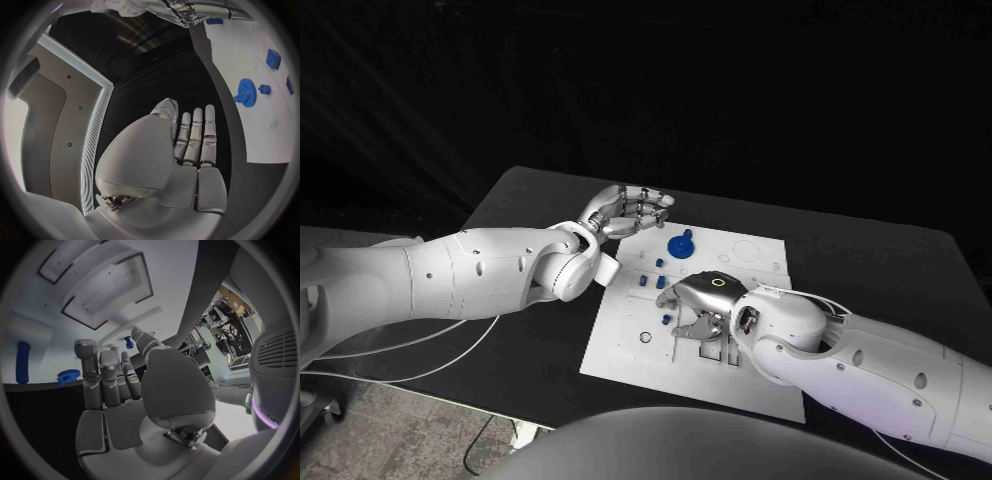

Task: Assemble the parts on the task board

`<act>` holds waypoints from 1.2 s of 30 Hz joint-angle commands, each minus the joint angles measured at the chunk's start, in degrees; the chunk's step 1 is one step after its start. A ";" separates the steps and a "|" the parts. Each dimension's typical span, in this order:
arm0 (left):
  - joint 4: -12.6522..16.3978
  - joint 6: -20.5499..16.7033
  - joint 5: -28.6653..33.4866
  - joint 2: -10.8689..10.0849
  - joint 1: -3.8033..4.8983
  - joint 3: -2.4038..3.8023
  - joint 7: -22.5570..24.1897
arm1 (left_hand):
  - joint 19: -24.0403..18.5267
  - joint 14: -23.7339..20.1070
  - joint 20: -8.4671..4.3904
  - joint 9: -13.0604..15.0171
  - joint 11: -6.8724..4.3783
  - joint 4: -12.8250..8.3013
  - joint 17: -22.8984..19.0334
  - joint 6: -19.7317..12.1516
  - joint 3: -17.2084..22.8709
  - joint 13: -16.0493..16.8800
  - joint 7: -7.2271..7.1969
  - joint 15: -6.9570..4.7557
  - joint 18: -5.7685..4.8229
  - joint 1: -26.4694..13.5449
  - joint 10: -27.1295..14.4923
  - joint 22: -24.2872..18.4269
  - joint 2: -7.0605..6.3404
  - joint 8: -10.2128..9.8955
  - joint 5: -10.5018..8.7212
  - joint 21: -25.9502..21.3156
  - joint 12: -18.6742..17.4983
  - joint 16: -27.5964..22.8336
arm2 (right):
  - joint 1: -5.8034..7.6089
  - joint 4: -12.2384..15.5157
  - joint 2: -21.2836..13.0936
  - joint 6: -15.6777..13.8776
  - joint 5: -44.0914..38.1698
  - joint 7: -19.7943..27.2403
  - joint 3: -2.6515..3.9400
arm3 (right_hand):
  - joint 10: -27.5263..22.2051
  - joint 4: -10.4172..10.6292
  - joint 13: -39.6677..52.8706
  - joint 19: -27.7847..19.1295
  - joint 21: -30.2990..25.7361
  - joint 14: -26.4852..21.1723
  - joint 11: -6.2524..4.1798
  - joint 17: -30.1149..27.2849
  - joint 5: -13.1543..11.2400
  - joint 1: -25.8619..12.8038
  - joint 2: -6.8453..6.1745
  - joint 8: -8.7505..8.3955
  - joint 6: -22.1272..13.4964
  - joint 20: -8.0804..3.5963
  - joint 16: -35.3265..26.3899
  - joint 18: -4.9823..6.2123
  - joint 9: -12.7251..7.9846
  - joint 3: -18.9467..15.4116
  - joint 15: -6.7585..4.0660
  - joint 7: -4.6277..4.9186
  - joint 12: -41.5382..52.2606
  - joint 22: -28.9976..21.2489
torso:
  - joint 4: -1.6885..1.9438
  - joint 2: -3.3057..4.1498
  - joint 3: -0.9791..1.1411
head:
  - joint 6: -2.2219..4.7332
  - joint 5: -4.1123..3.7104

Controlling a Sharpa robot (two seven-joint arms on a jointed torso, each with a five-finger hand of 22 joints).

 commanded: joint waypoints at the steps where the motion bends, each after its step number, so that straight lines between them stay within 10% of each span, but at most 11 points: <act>1: -0.05 1.09 0.41 0.22 -0.01 0.04 0.23 | -0.14 0.21 -0.06 -0.10 0.47 -0.20 -0.09 -0.34 0.01 -0.05 0.15 0.36 0.47 0.22 0.08 0.05 0.24 0.30 0.16 0.28 0.25 0.31 | 0.24 0.76 -1.26 -1.91 -0.85 -0.27 0.01 | -3.90 1.35 0.62 -0.92 -2.22 -1.46 0.31 -1.31 -0.51 1.00 -0.66 -0.32 -0.57 0.27 -0.70 0.97 -0.82 -2.51 0.16 -0.14 1.17 2.87 | 0.09 -0.08 -0.02 | 0.01 -0.13; 15: -0.16 1.63 0.48 0.09 -0.59 0.04 0.52 | -0.24 0.25 -0.09 -0.27 0.54 -0.30 -0.22 -0.48 0.10 -0.33 0.22 0.45 0.46 0.51 0.05 0.39 0.51 0.47 0.29 0.38 0.29 0.37 | 5.67 6.75 -11.74 -2.55 4.89 -2.79 0.45 | -7.00 2.14 -0.62 1.48 -0.22 -0.28 1.31 -0.97 11.96 4.78 -0.22 0.53 3.34 1.13 1.70 0.43 -2.40 -3.41 1.43 1.36 3.59 4.20 | -0.28 -0.15 -0.09 | 0.01 -1.14; 20: 0.01 1.86 0.51 -0.14 -1.01 0.04 0.61 | -0.31 0.23 -0.10 -0.35 0.62 -0.32 -0.30 -0.52 0.18 -0.48 0.27 0.47 0.45 0.62 0.07 0.58 0.71 0.58 0.44 0.43 0.33 0.37 | 5.57 5.97 -14.10 -1.25 5.22 -4.52 0.46 | -8.90 2.94 -2.08 1.13 -1.27 -0.79 1.86 -1.83 11.34 4.17 -0.88 -0.19 3.15 1.56 1.44 0.62 -3.15 -4.11 1.78 0.96 2.49 4.02 | -0.67 -0.21 0.02 | 0.01 -0.74; 25: -0.13 1.94 0.95 -0.06 -1.30 0.04 0.59 | -0.39 0.11 -0.11 -0.41 0.69 -0.32 -0.38 -0.57 0.22 -0.60 0.32 0.44 0.43 0.68 0.07 0.72 0.83 0.65 0.53 0.46 0.35 0.32 | 5.02 5.07 -15.49 -0.19 5.45 -5.95 0.45 | -10.69 9.66 -4.24 -0.03 -3.70 -2.21 2.39 -3.52 5.96 5.40 -3.30 -0.56 2.35 1.95 0.94 1.05 -4.29 -7.68 2.26 -1.51 2.08 3.55 | -0.57 -0.35 0.05 | 0.01 -0.90; 29: -0.12 2.02 1.18 -0.11 -1.49 0.04 0.59 | -0.44 0.05 -0.12 -0.46 0.71 -0.32 -0.43 -0.61 0.25 -0.68 0.34 0.44 0.42 0.72 0.06 0.81 0.90 0.69 0.60 0.47 0.36 0.29 | 4.64 4.16 -15.63 -0.08 5.72 -6.11 0.45 | -10.17 13.98 -5.30 0.35 -3.59 -2.09 2.37 -3.73 5.22 7.66 -3.94 -0.42 2.68 2.15 1.52 0.93 -4.76 -8.65 2.25 -1.38 2.78 3.67 | -0.62 -0.34 0.13 | 0.01 -1.01; 36: -0.19 2.06 1.29 -0.16 -1.62 0.04 0.45 | -0.44 0.05 -0.12 -0.46 0.71 -0.32 -0.43 -0.61 0.25 -0.68 0.34 0.44 0.42 0.72 0.06 0.81 0.90 0.69 0.60 0.47 0.36 0.29 | 4.10 2.73 -14.91 -0.65 6.18 -5.00 0.43 | -6.62 12.79 -5.86 1.78 -1.47 -0.93 1.85 -2.96 9.30 10.39 -1.71 -0.01 4.11 2.21 2.88 0.63 -4.94 -7.05 2.37 0.31 4.56 4.22 | -0.57 -0.31 0.05 | 0.01 -1.27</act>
